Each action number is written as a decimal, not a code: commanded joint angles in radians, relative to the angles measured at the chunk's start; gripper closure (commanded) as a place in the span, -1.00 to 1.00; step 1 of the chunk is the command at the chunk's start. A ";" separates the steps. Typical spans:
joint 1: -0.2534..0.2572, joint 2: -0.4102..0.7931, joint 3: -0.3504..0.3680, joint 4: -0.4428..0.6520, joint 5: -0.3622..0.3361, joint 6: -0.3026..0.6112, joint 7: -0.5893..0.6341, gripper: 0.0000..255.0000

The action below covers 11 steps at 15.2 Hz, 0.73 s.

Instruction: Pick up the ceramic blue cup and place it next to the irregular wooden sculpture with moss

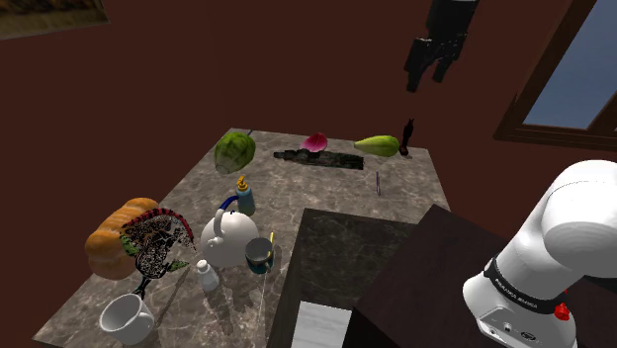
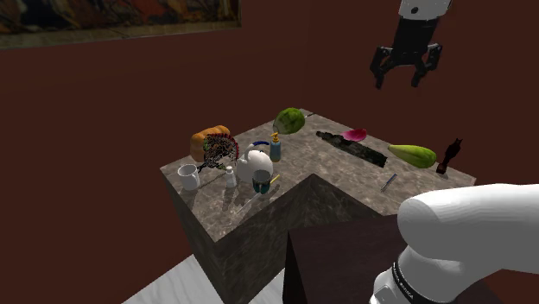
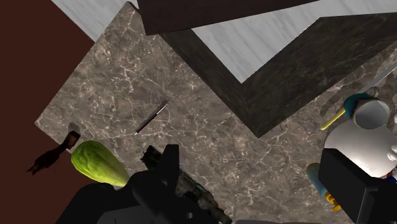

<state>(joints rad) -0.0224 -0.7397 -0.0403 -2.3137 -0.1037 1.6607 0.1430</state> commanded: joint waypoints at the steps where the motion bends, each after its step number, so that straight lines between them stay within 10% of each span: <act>1: 0.000 0.000 0.000 0.000 0.000 0.000 0.000 -1.00; 11: 0.057 0.119 0.114 -0.172 0.070 0.272 0.148 -1.00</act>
<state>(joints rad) 0.0271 -0.6352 0.0596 -2.4751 -0.0418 1.9078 0.2732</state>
